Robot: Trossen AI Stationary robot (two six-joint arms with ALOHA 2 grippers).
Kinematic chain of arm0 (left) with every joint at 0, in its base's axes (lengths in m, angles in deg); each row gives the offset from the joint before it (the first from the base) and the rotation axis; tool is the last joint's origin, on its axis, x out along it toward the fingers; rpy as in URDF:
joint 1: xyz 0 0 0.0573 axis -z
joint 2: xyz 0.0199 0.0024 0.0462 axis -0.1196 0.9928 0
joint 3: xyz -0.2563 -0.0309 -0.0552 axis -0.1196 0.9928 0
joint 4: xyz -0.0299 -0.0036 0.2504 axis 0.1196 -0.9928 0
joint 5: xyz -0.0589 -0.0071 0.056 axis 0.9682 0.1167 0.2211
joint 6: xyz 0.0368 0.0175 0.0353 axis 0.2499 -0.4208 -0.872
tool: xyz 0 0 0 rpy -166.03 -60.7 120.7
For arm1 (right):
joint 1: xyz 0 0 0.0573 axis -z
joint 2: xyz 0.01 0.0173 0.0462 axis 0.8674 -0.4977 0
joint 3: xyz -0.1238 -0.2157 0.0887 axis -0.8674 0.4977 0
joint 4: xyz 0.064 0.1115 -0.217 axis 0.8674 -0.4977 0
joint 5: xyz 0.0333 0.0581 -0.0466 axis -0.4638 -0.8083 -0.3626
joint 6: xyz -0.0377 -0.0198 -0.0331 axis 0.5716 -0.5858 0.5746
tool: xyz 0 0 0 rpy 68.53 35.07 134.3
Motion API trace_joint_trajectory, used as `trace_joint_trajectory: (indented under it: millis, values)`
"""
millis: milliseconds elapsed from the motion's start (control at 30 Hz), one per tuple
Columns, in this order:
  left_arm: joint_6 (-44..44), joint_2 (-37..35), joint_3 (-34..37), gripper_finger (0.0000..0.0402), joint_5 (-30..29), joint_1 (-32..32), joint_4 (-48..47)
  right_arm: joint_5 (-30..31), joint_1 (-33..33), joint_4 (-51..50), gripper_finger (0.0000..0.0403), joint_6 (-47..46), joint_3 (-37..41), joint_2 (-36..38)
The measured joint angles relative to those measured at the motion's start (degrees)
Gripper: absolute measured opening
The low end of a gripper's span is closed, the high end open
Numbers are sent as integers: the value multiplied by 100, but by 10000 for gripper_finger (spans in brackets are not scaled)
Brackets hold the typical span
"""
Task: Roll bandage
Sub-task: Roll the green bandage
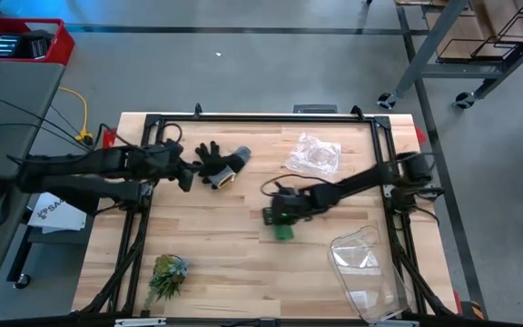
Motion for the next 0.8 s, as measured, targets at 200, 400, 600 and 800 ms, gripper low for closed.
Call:
trace_joint_trajectory:
  millis: [200, 400, 600, 800]
  values:
    - [-75, -157, 29, 0, 155, 2, -290, -474, 281, -398, 29, 819, -1491, -1051]
    - [-159, -152, 29, 0, 593, 4, -308, -900, 363, -542, 84, 732, -2223, -1614]
    - [-333, -152, 29, 0, 750, 4, -452, -917, 329, -631, 161, 459, -2470, -1770]
    - [-503, -152, 29, 0, 744, 4, -778, -945, 318, -1151, 187, 723, -2698, -1772]
